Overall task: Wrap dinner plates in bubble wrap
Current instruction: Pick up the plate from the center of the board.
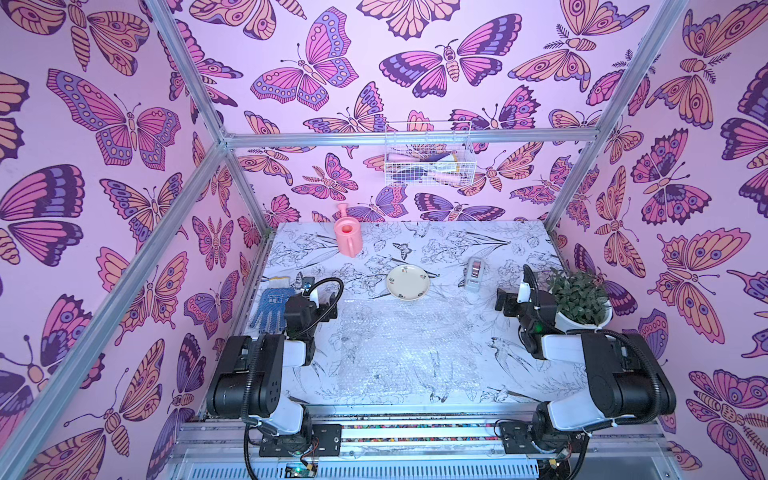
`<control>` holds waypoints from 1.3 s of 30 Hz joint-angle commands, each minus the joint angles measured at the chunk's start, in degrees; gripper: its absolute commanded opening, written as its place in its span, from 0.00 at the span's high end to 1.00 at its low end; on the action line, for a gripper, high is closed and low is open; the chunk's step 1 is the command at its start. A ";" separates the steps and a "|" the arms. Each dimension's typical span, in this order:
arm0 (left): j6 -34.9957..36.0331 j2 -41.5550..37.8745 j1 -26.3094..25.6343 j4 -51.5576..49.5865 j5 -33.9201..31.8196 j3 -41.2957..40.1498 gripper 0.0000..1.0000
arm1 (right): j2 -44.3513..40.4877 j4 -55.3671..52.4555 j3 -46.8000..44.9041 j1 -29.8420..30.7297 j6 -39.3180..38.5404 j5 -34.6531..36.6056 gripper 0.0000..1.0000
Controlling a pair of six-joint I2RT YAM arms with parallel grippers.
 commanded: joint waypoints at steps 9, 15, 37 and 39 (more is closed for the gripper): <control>-2.10 0.18 1.91 0.61 0.58 0.10 0.01 | -0.19 0.02 0.84 -0.47 0.50 -1.04 0.01; -3.21 -3.21 2.13 2.82 -2.11 -3.11 0.01 | -5.20 -8.39 3.69 -0.23 0.74 1.28 0.00; -19.00 -25.50 -10.83 -63.72 -8.78 24.02 0.08 | -16.48 -59.76 28.10 9.09 10.34 -10.83 0.10; -20.68 -23.78 -11.38 -67.84 -4.41 26.38 0.08 | -14.52 -61.83 29.84 9.36 13.52 -13.13 0.12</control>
